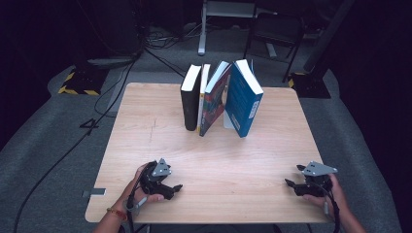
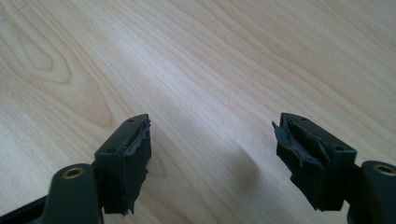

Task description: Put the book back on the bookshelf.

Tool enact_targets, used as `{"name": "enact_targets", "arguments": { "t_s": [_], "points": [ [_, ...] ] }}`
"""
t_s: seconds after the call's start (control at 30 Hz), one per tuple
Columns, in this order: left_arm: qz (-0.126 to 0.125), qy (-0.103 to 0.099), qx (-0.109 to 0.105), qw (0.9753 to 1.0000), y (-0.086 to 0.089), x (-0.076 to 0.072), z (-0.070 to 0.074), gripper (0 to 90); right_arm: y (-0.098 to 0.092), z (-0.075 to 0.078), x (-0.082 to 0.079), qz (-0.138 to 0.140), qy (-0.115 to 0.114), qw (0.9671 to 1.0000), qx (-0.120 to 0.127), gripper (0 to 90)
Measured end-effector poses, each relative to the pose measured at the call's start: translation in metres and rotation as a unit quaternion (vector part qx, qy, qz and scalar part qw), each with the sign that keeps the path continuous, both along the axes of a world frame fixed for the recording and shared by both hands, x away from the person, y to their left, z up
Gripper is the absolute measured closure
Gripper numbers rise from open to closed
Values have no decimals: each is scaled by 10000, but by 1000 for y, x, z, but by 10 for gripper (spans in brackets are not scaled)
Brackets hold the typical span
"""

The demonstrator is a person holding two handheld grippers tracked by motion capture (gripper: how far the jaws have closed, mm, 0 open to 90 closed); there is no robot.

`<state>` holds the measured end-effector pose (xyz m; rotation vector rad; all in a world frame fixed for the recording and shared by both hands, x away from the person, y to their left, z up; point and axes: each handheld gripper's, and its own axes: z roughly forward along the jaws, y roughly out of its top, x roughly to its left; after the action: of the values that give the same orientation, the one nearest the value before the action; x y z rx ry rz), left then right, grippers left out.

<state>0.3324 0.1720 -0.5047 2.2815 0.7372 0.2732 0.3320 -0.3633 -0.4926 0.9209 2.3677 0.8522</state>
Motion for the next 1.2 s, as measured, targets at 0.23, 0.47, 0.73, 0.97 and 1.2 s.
{"name": "enact_targets", "arguments": {
  "t_s": [0.23, 0.47, 0.73, 0.97, 1.2],
  "points": [
    [1, -2, 2, 10000, 0, 0, 0, 143, -20, -7, -12, -101, 32, 9988, 487, 248],
    [9, -5, 6, 10000, 0, 0, 0, 144, -37, -11, -19, -337, 155, 9962, 786, 227],
    [12, -6, 6, 10000, 0, 0, 0, 144, -46, -12, -24, -412, 325, 9944, 912, 228],
    [48, -11, 3, 10000, 0, -1, 0, 147, -46, -12, -24, -411, 326, 9944, 913, 228],
    [47, -12, 4, 10000, 0, -1, 0, 147, -46, -12, -24, -412, 320, 9945, 911, 227]
  ]
}}
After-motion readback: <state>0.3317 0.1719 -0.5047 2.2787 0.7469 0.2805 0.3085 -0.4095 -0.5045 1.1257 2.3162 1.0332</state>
